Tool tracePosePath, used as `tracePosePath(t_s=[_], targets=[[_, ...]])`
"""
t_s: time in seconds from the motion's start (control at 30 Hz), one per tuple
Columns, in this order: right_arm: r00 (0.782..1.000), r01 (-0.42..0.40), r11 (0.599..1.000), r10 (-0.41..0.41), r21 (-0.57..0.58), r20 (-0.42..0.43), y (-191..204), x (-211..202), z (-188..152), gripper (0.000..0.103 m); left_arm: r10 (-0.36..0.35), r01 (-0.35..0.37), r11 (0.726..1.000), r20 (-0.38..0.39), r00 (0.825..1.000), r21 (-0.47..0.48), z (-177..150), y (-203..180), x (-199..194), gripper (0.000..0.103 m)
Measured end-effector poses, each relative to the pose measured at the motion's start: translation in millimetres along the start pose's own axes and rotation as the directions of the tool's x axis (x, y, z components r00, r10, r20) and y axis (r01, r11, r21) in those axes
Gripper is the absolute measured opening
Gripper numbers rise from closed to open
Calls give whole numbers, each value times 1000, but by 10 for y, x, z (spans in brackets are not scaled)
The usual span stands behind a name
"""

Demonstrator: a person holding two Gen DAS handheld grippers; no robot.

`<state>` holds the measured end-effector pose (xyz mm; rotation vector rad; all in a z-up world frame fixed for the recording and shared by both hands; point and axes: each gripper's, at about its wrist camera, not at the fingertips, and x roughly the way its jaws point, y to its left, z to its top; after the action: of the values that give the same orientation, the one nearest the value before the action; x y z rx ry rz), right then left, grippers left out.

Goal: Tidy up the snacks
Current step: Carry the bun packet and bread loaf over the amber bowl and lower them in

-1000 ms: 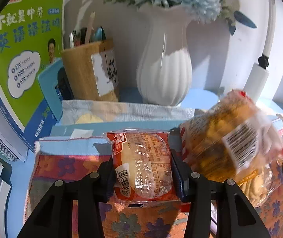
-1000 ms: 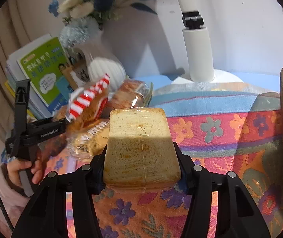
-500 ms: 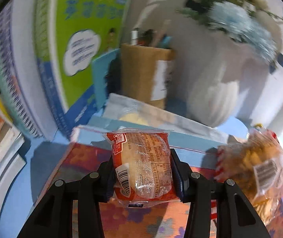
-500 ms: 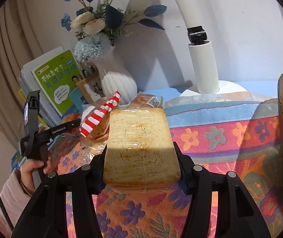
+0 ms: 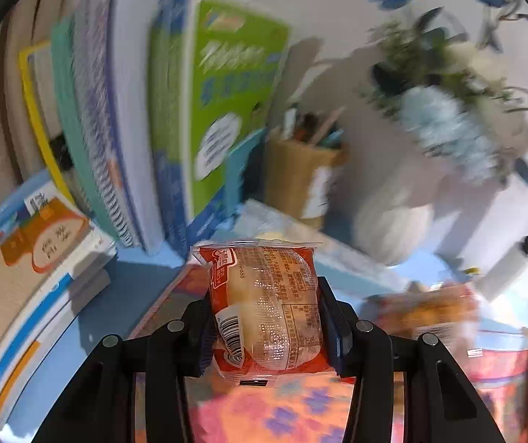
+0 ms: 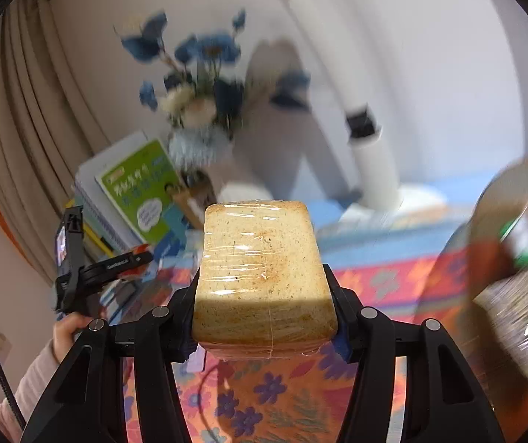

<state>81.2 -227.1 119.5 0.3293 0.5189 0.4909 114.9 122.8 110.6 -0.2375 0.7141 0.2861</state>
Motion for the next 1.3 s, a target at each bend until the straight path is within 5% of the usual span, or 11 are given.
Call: tracePosePath(t_s=[0.3, 0.5, 0.7, 0.93, 1.3], targets=[[985, 167, 986, -167, -4, 35, -445, -793, 761, 54, -171, 177, 965, -46, 984, 193, 51, -1491, -745, 45], [964, 264, 964, -264, 17, 8, -781, -1114, 887, 54, -324, 347, 882, -125, 938, 319, -256, -2494, -1053, 45], [946, 323, 946, -322, 24, -23, -1021, -1274, 834, 54, -389, 446, 800, -218, 895, 401, -675, -3211, -1213, 45], [936, 350, 935, -346, 62, -70, -1256, -1228, 758, 54, -375, 467, 763, -282, 883, 447, -1045, -3583, -1193, 45], [935, 349, 932, -340, 96, -102, -1371, -1121, 714, 54, -377, 505, 732, -346, 859, 457, -1287, -3659, -1105, 45]])
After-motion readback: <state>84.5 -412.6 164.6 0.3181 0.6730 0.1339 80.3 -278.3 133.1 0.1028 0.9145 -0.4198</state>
